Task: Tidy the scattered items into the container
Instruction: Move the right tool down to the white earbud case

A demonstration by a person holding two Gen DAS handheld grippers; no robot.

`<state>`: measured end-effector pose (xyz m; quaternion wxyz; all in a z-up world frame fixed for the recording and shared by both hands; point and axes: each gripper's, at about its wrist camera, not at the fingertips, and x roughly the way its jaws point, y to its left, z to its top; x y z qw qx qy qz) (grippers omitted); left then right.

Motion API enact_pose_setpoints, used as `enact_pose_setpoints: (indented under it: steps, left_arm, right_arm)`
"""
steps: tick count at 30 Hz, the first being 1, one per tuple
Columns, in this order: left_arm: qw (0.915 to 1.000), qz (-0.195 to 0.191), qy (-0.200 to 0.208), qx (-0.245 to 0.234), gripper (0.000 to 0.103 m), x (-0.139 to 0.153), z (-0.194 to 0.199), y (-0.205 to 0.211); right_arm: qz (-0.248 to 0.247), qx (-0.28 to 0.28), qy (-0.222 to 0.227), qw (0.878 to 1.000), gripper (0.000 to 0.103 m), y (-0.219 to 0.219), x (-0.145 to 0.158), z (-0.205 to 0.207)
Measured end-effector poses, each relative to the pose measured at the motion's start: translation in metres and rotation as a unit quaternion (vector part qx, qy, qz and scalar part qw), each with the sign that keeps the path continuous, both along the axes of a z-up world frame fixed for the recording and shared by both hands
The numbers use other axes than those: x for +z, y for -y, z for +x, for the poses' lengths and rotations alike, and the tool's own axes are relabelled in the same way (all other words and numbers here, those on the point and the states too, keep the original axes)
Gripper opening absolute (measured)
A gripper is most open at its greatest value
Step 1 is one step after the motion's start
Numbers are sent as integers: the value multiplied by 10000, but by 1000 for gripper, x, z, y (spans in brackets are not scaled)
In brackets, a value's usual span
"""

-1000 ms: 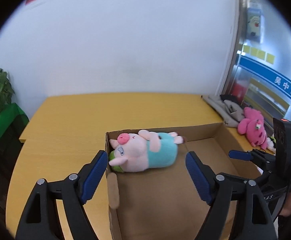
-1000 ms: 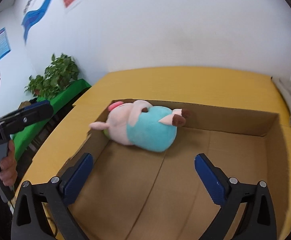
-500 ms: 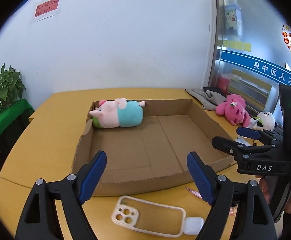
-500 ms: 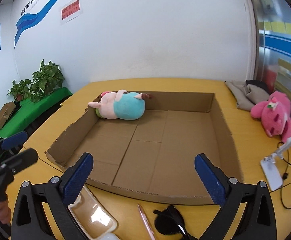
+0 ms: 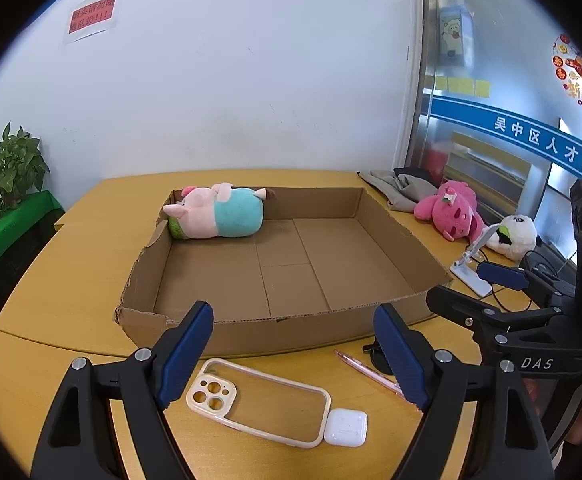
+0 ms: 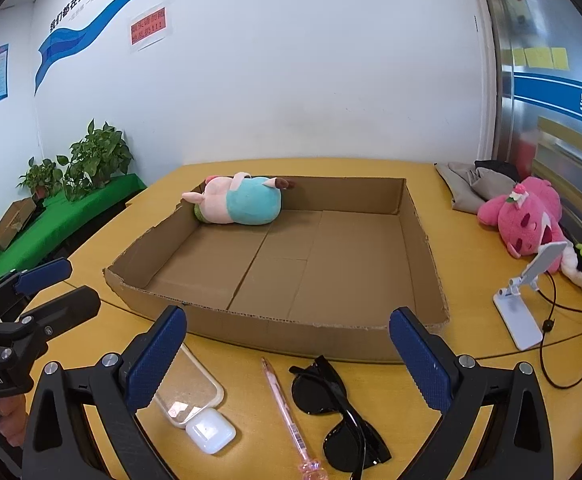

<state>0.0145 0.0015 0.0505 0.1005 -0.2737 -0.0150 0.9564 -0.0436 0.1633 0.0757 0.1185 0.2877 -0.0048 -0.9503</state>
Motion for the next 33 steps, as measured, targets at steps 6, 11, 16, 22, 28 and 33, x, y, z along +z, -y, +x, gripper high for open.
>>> enact_pose_setpoints:
  steps: [6, 11, 16, 22, 28, 33]
  left_arm:
    - [9999, 21, 170, 17, 83, -9, -2, -2]
    - [9994, 82, 314, 100, 83, -15, -5, 7]
    - [9991, 148, 349, 166, 83, -17, -5, 21]
    - [9977, 222, 613, 196, 83, -36, -11, 38]
    - [9945, 313, 985, 148, 81, -63, -21, 51]
    - [9905, 353, 1326, 86, 80, -83, -32, 62]
  right_arm:
    - [-11, -37, 31, 10000, 103, -1, -4, 4]
    - [-49, -164, 85, 9998, 103, -3, -6, 3]
    - [-153, -217, 132, 9996, 103, -2, -6, -2]
    - [-180, -86, 247, 9995, 103, 7, -19, -6]
    - [-203, 440, 687, 9965, 103, 27, -46, 1]
    - [-111, 1068, 961, 9896, 103, 55, -72, 8]
